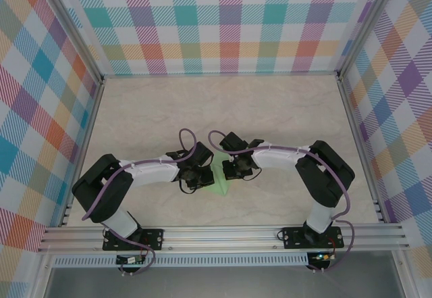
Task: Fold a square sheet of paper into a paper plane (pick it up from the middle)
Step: Fold the triangle a second time at the center of the table.
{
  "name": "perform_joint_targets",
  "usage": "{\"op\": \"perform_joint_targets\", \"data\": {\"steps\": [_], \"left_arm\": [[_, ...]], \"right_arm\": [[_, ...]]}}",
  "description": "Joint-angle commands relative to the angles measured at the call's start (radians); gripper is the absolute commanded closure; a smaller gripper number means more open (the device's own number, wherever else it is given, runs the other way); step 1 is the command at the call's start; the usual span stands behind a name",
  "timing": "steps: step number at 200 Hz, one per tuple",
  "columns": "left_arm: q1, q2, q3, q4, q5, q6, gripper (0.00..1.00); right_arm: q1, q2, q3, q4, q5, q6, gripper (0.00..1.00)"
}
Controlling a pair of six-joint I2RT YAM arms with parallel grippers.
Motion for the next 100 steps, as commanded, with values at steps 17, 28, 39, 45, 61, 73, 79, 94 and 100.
{"op": "perform_joint_targets", "data": {"steps": [17, 28, 39, 45, 61, 73, 79, 94, 100], "left_arm": [[-0.003, 0.025, -0.035, -0.009, 0.000, 0.001, 0.85], [-0.003, 0.024, -0.034, -0.009, 0.000, 0.001, 0.85], [-0.003, 0.018, -0.035, -0.009, -0.001, 0.001, 0.85], [-0.004, 0.012, -0.035, -0.009, -0.004, 0.001, 0.85], [-0.002, -0.019, -0.031, -0.015, -0.014, 0.001, 0.85], [-0.001, -0.061, -0.034, -0.015, -0.024, 0.000, 0.88], [0.004, -0.084, -0.037, -0.012, -0.025, 0.000, 0.90], [0.029, -0.145, -0.064, 0.055, 0.008, -0.008, 0.95], [0.042, -0.166, -0.083, 0.094, 0.034, -0.018, 0.98]], "right_arm": [[0.005, 0.017, 0.003, -0.017, 0.017, -0.005, 0.90], [0.006, 0.020, 0.004, -0.017, 0.018, -0.004, 0.90], [0.005, 0.027, 0.010, -0.021, 0.016, -0.006, 0.90], [0.006, 0.029, 0.011, -0.020, 0.015, -0.006, 0.90], [0.005, 0.032, 0.010, -0.020, 0.015, -0.001, 0.90], [0.005, 0.032, 0.008, -0.024, 0.019, -0.001, 0.90], [0.005, 0.032, 0.008, -0.024, 0.019, -0.001, 0.90], [0.005, 0.033, 0.004, -0.023, 0.020, -0.001, 0.90], [0.005, 0.034, 0.005, -0.023, 0.020, -0.001, 0.90]]}}
